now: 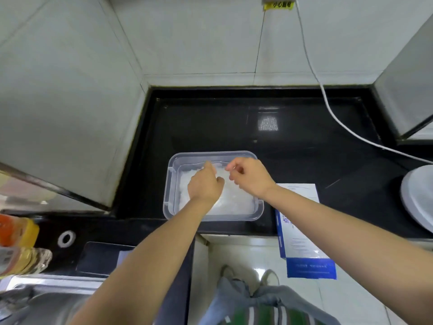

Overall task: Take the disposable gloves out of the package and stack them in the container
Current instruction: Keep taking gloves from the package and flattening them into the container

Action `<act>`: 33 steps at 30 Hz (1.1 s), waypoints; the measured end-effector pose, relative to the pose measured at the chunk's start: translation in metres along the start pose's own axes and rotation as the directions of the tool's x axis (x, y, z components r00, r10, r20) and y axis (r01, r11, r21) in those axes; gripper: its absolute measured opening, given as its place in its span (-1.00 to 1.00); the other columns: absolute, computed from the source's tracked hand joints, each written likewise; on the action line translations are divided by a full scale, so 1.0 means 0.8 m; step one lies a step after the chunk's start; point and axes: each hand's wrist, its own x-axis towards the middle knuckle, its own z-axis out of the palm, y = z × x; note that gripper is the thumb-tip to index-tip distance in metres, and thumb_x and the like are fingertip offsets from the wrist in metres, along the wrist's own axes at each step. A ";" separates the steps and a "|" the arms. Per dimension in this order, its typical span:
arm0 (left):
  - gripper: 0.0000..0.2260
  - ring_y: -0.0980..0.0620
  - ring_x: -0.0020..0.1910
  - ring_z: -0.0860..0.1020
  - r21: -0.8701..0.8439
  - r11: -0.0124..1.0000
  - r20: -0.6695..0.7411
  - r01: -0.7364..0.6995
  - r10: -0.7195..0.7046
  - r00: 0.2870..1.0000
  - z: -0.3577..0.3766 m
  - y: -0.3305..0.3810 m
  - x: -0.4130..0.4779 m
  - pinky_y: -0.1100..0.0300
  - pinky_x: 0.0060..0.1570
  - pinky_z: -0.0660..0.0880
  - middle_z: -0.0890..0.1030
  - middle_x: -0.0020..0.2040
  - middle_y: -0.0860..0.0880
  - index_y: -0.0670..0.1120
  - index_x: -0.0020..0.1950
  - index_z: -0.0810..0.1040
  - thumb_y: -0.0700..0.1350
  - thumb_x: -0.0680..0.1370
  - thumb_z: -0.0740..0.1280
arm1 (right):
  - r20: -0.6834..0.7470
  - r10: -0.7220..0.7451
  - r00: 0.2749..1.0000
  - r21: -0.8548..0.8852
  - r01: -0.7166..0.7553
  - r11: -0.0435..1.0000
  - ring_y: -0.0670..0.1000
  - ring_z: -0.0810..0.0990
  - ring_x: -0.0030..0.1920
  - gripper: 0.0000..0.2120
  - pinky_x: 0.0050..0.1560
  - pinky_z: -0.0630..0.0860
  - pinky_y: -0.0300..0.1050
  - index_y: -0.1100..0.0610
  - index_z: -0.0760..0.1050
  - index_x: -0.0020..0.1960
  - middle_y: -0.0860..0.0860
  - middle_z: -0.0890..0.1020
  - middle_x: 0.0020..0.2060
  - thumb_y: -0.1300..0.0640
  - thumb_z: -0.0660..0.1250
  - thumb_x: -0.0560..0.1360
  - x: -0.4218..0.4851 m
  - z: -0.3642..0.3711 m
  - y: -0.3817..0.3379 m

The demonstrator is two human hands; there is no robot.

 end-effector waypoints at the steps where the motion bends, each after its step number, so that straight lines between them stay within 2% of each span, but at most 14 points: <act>1: -0.75 -0.04 -0.02 0.59 -0.052 0.999 -0.016 -0.017 0.017 1.000 -0.001 0.020 -0.006 0.29 -0.21 0.40 0.59 0.08 -0.06 -0.07 0.27 0.40 -0.03 0.62 0.24 | -0.063 -0.016 0.998 0.015 0.017 1.000 0.01 0.61 -0.19 -0.84 -0.06 0.58 -0.08 0.08 0.63 0.01 0.00 0.67 -0.19 0.19 0.26 0.58 -0.007 -0.014 0.004; 3: -0.81 0.00 -0.12 0.55 -0.127 0.989 -0.030 -0.070 0.067 0.997 0.000 0.054 -0.015 0.27 -0.26 0.37 0.60 -0.02 -0.06 -0.06 0.19 0.43 -0.03 0.62 0.24 | -0.165 -0.009 0.986 0.012 0.011 1.000 0.03 0.62 -0.23 -0.84 -0.11 0.57 -0.07 0.07 0.62 -0.13 0.00 0.67 -0.28 0.17 0.28 0.55 -0.015 -0.037 0.019; 6: -0.94 -0.03 -0.18 0.52 -0.218 0.962 0.018 -0.165 0.173 0.985 0.016 0.101 -0.037 0.15 -0.24 0.40 0.54 -0.19 -0.02 -0.04 0.01 0.41 -0.08 0.60 0.25 | -0.238 0.080 0.968 -0.025 -0.088 0.996 0.08 0.62 -0.24 -0.81 -0.13 0.56 -0.02 0.09 0.57 -0.25 0.03 0.65 -0.33 0.12 0.29 0.51 -0.036 -0.066 0.061; 8: -0.96 -0.05 -0.16 0.54 -0.265 0.938 0.082 -0.224 0.253 0.964 0.033 0.124 -0.054 0.12 -0.21 0.44 0.54 -0.21 0.00 -0.03 -0.04 0.41 -0.11 0.58 0.26 | -0.210 0.150 0.966 -0.082 -0.171 0.982 0.11 0.62 -0.23 -0.76 -0.15 0.55 0.01 0.11 0.53 -0.31 0.07 0.65 -0.33 0.10 0.27 0.51 -0.052 -0.080 0.092; 11: -0.91 -0.05 -0.07 0.57 -0.264 0.936 0.262 -0.231 0.300 0.917 0.062 0.143 -0.074 0.09 -0.07 0.55 0.59 -0.06 -0.03 -0.06 0.06 0.43 -0.09 0.60 0.27 | -0.103 0.275 0.956 -0.200 -0.290 0.936 0.13 0.59 -0.21 -0.69 -0.20 0.49 -0.05 0.09 0.46 -0.38 0.11 0.63 -0.28 0.10 0.24 0.54 -0.076 -0.093 0.132; 12: -0.87 -0.08 -0.02 0.59 -0.230 0.945 0.306 -0.233 0.298 0.904 0.071 0.145 -0.078 0.06 -0.02 0.56 0.60 0.01 -0.06 -0.08 0.11 0.43 -0.08 0.60 0.27 | -0.057 0.306 0.950 -0.258 -0.310 0.915 0.12 0.59 -0.18 -0.71 -0.17 0.48 -0.07 0.09 0.49 -0.33 0.11 0.64 -0.22 0.11 0.23 0.56 -0.084 -0.095 0.144; 14: -0.81 -0.13 0.05 0.58 -0.155 0.956 0.332 -0.248 0.287 0.899 0.085 0.146 -0.082 0.06 -0.01 0.53 0.61 0.10 -0.11 -0.08 0.19 0.41 -0.09 0.60 0.26 | 0.008 0.339 0.941 -0.358 -0.314 0.879 0.09 0.60 -0.07 -0.80 -0.03 0.52 -0.07 0.12 0.60 -0.06 0.09 0.66 -0.01 0.12 0.21 0.59 -0.096 -0.093 0.160; 16: -0.75 -0.13 0.08 0.57 -0.146 0.960 0.370 -0.237 0.275 0.887 0.097 0.147 -0.086 0.11 -0.06 0.48 0.60 0.15 -0.12 -0.08 0.26 0.38 -0.12 0.60 0.26 | 0.076 0.350 0.934 -0.442 -0.283 0.851 0.11 0.60 0.06 -0.75 0.12 0.55 -0.03 0.10 0.56 0.20 0.06 0.63 0.14 0.10 0.19 0.61 -0.106 -0.085 0.169; 19: -0.63 -0.15 0.09 0.57 -0.125 0.965 0.456 -0.232 0.263 0.850 0.115 0.146 -0.090 0.06 -0.01 0.53 0.57 0.18 -0.14 -0.06 0.37 0.28 -0.12 0.59 0.26 | 0.151 0.338 0.929 -0.524 -0.214 0.824 0.10 0.61 0.05 -0.72 0.13 0.57 0.02 0.05 0.50 0.25 0.04 0.63 0.13 0.10 0.23 0.56 -0.113 -0.072 0.179; 21: -0.56 -0.17 0.09 0.56 -0.085 0.967 0.482 -0.241 0.252 0.839 0.124 0.143 -0.093 0.05 -0.01 0.51 0.56 0.19 -0.16 -0.06 0.42 0.23 -0.11 0.57 0.29 | 0.126 0.312 0.942 -0.527 -0.203 0.825 0.10 0.62 0.03 -0.70 0.06 0.59 -0.01 0.03 0.48 0.26 0.03 0.62 0.10 0.07 0.26 0.54 -0.113 -0.065 0.187; 24: -0.46 -0.14 0.12 0.54 -0.073 0.965 0.509 -0.252 0.253 0.823 0.135 0.136 -0.096 0.15 -0.09 0.41 0.52 0.23 -0.13 -0.07 0.44 0.22 -0.16 0.53 0.37 | 0.032 0.291 0.956 -0.541 -0.228 0.810 0.08 0.64 -0.02 -0.75 -0.02 0.58 -0.07 0.02 0.50 0.21 0.01 0.61 0.06 0.01 0.27 0.56 -0.113 -0.053 0.196; 27: -0.36 -0.14 0.23 0.51 -0.070 0.963 0.520 -0.262 0.259 0.814 0.139 0.134 -0.096 0.11 0.07 0.45 0.45 0.30 -0.10 -0.06 0.48 0.22 -0.18 0.47 0.43 | -0.020 0.278 0.960 -0.518 -0.248 0.819 0.06 0.64 -0.05 -0.82 -0.09 0.52 -0.14 0.03 0.57 0.11 0.01 0.63 0.02 0.04 0.31 0.54 -0.113 -0.050 0.200; 30: -0.26 -0.14 0.32 0.44 -0.045 0.962 0.545 -0.269 0.250 0.800 0.140 0.131 -0.095 0.07 0.22 0.41 0.36 0.40 -0.11 -0.05 0.53 0.15 -0.21 0.45 0.47 | -0.017 0.320 0.947 -0.392 -0.301 0.870 0.03 0.62 -0.15 -0.92 -0.14 0.52 -0.17 0.03 0.63 -0.08 -0.02 0.66 -0.10 0.09 0.35 0.50 -0.112 -0.054 0.204; 33: -0.22 -0.13 0.29 0.47 -0.054 0.961 0.526 -0.271 0.258 0.810 0.145 0.130 -0.098 0.07 0.18 0.45 0.35 0.41 -0.09 -0.02 0.53 0.15 -0.23 0.42 0.50 | -0.032 0.332 0.943 -0.135 -0.333 0.933 0.03 0.61 -0.15 -0.82 -0.10 0.54 -0.16 0.08 0.58 -0.19 0.01 0.63 -0.18 0.12 0.28 0.56 -0.113 -0.064 0.200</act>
